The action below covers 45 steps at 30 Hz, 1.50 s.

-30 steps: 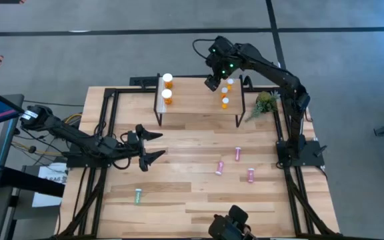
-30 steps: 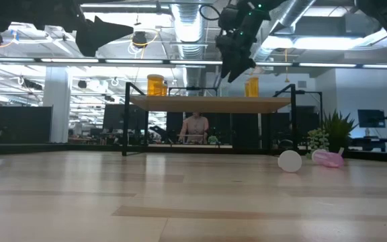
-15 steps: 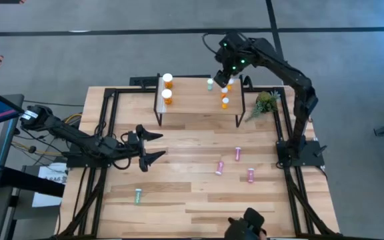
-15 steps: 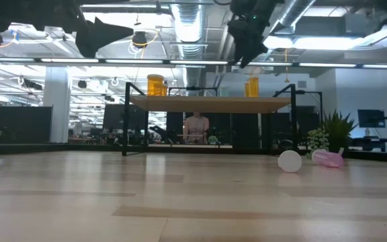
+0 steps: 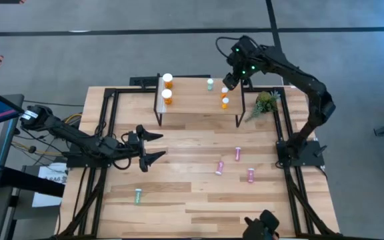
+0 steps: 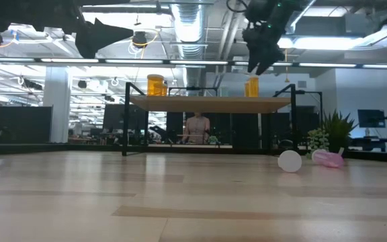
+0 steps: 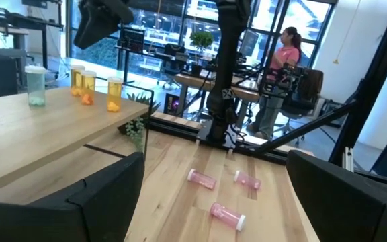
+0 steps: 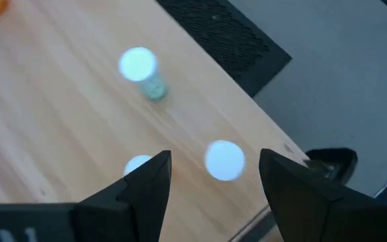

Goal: Pick and place medicine bottles onto shelf by color
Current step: Adjust the small orange pill bottle on the shelf

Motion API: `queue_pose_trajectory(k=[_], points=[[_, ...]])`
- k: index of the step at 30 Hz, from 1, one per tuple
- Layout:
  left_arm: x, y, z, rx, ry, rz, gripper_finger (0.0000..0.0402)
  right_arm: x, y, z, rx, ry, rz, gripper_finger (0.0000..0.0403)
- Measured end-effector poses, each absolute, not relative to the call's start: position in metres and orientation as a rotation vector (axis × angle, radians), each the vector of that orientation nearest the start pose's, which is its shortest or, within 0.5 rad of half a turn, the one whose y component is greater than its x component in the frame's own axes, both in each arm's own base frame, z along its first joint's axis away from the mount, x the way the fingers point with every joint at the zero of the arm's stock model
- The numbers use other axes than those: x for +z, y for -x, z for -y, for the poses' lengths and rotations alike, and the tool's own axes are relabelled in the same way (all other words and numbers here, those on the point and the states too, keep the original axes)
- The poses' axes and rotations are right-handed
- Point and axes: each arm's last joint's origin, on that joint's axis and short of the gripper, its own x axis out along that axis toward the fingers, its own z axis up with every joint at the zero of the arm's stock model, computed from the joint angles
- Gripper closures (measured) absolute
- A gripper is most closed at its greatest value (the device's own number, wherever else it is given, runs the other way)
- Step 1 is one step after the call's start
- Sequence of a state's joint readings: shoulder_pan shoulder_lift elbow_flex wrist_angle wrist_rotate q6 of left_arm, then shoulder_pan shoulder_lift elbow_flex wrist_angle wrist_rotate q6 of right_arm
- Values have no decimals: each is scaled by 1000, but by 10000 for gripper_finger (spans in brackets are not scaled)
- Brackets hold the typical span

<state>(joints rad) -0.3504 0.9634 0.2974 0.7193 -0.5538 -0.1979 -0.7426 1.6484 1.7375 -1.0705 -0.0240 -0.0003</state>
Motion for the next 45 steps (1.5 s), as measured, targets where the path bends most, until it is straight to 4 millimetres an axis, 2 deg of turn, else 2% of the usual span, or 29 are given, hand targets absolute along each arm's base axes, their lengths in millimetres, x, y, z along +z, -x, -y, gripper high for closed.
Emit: queue_pose_trajectory(k=[6, 13, 23, 32, 45], points=[[221, -185, 51, 199, 221, 69, 49, 365, -240, 227, -731, -439, -926, 152], [221, -185, 51, 199, 223, 69, 49, 357, -248, 227, -726, -459, -955, 152], [221, -185, 51, 201, 221, 65, 49, 328, -265, 241, -738, -486, -1039, 152], [221, -185, 51, 202, 221, 65, 49, 329, -263, 242, -744, -483, -1032, 155], [221, -185, 51, 202, 221, 65, 49, 329, -262, 241, -743, -488, -1043, 242]])
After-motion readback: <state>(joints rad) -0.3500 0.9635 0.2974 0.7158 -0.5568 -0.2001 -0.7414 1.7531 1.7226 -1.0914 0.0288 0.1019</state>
